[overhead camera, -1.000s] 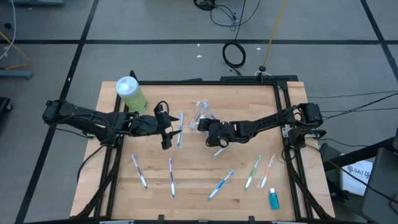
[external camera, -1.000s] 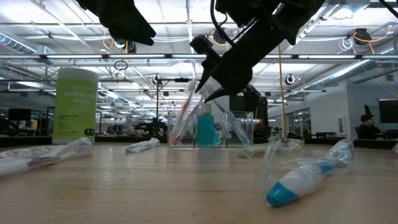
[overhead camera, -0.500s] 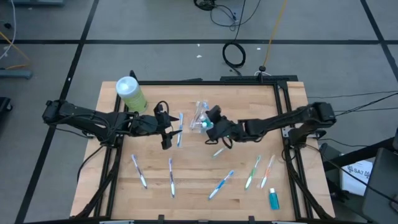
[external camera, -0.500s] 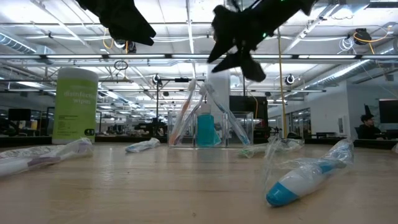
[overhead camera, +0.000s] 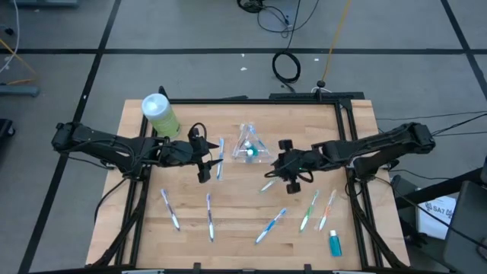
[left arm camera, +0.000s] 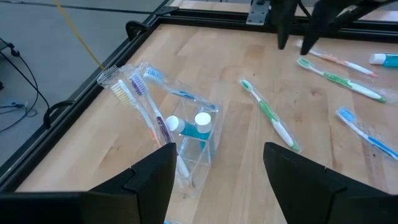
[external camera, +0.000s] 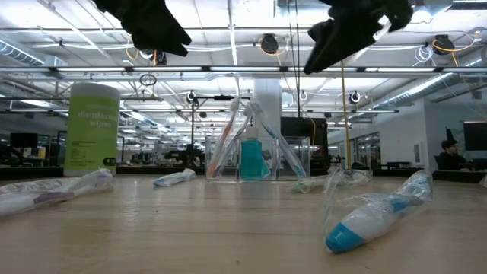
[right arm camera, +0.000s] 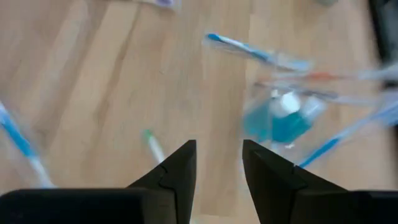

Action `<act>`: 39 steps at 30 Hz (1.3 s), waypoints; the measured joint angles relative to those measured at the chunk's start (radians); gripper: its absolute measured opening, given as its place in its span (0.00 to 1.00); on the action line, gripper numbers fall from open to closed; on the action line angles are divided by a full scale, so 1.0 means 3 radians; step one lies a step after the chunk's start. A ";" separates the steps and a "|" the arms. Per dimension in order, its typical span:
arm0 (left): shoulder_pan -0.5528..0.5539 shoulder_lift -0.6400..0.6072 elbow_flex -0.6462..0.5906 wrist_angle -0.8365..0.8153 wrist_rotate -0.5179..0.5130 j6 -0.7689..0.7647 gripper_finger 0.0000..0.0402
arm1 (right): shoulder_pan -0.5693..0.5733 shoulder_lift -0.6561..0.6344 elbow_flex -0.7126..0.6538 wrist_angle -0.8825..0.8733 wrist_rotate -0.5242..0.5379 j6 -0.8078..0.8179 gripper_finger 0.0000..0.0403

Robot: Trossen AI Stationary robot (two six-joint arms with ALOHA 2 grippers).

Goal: Pick & Place toothbrushing station
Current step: Put the left green toothbrush into the right section of the transparent organizer

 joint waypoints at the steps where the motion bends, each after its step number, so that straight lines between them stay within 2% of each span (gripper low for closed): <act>1: 0.0000 0.0000 -0.0001 0.0000 0.0000 -0.0003 0.61 | 0.0001 -0.0027 -0.0062 0.0040 -0.0007 0.0122 0.31; 4: 0.0000 0.0000 -0.0001 0.0004 0.0000 -0.0010 0.61 | 0.0000 -0.0107 -0.0363 0.0268 0.0002 0.0432 0.31; 9: 0.0000 0.0000 -0.0001 0.0004 0.0000 -0.0089 0.61 | 0.0000 -0.0204 -0.1058 0.1041 0.0004 0.1107 0.31; 12: 0.0000 0.0000 -0.0001 0.0004 -0.0001 -0.0091 0.61 | 0.0000 -0.0210 -0.1405 0.1443 0.0016 0.1248 0.31; 15: 0.0000 0.0000 -0.0001 0.0005 0.0000 -0.0095 0.61 | -0.0021 -0.0209 -0.1600 0.1587 0.0197 0.1301 0.31; 22: 0.0000 0.0000 -0.0003 0.0004 -0.0001 -0.0100 0.61 | -0.0177 -0.0212 -0.1703 0.1594 0.0278 0.1281 0.37; 25: 0.0000 0.0000 -0.0003 0.0004 -0.0001 -0.0100 0.61 | -0.0264 -0.0211 -0.1703 0.1552 0.0271 0.1294 0.43; 29: 0.0000 0.0000 -0.0003 0.0004 -0.0001 -0.0100 0.61 | -0.0372 -0.0209 -0.1703 0.1317 0.0261 0.1585 0.52; 35: 0.0000 0.0000 -0.0003 0.0004 -0.0002 -0.0100 0.61 | -0.0489 -0.0209 -0.1703 0.1135 -0.0075 0.1920 0.60; 39: 0.0000 0.0000 -0.0003 0.0004 -0.0003 -0.0100 0.61 | -0.0534 -0.0209 -0.1703 0.1133 -0.0083 0.1896 0.60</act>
